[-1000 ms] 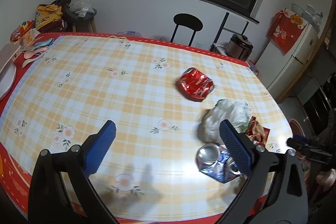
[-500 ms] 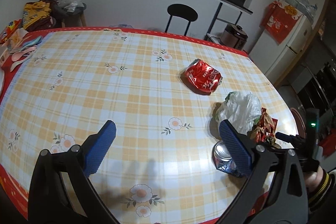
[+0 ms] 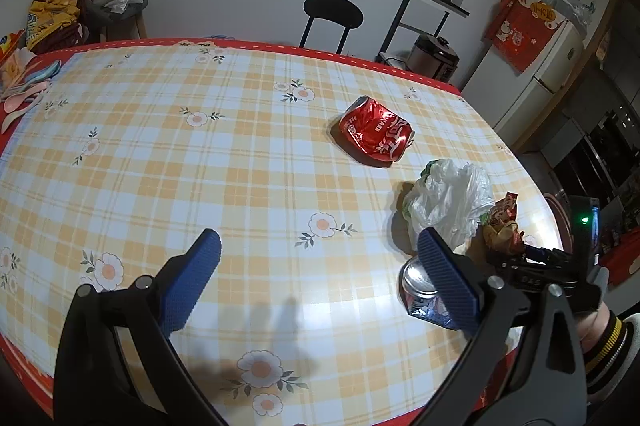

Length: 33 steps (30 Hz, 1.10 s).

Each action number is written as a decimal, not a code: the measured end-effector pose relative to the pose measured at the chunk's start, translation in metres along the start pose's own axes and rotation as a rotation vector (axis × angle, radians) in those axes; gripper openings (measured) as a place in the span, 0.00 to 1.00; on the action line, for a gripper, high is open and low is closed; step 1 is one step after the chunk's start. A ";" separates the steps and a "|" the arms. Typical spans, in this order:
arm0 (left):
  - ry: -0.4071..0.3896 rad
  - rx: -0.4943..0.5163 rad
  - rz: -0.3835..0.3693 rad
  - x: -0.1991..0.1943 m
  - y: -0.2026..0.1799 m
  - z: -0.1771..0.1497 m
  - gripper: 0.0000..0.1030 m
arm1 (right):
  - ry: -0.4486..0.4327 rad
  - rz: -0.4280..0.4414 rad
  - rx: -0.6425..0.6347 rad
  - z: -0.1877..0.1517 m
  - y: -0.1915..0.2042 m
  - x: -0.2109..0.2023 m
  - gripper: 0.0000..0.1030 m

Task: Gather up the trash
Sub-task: 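Return to the table and grasp the crumpled red-brown paper wrappers with the right gripper, then grasp the white plastic bag with the left gripper while the right holds the wrappers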

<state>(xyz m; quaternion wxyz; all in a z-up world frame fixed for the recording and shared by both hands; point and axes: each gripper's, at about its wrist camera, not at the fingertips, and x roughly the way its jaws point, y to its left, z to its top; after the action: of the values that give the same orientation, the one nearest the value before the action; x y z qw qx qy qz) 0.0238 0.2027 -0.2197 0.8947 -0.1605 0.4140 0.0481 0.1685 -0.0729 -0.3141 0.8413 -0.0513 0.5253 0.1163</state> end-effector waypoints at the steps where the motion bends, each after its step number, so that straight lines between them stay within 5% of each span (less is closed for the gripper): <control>1: 0.001 0.001 -0.003 0.001 -0.002 -0.001 0.94 | -0.010 0.012 0.002 0.000 -0.001 -0.004 0.60; 24: 0.058 0.073 -0.076 0.034 -0.071 -0.003 0.94 | -0.113 0.213 0.083 -0.004 -0.049 -0.062 0.57; 33: 0.105 0.190 -0.166 0.101 -0.125 -0.001 0.94 | -0.116 0.211 0.102 -0.008 -0.068 -0.068 0.57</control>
<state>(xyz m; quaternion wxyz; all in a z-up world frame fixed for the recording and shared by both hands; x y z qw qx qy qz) 0.1164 0.0799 -0.2662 0.8840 -0.1111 0.4480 -0.0739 0.1500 -0.1501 -0.2590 0.8549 0.0539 0.4834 0.1803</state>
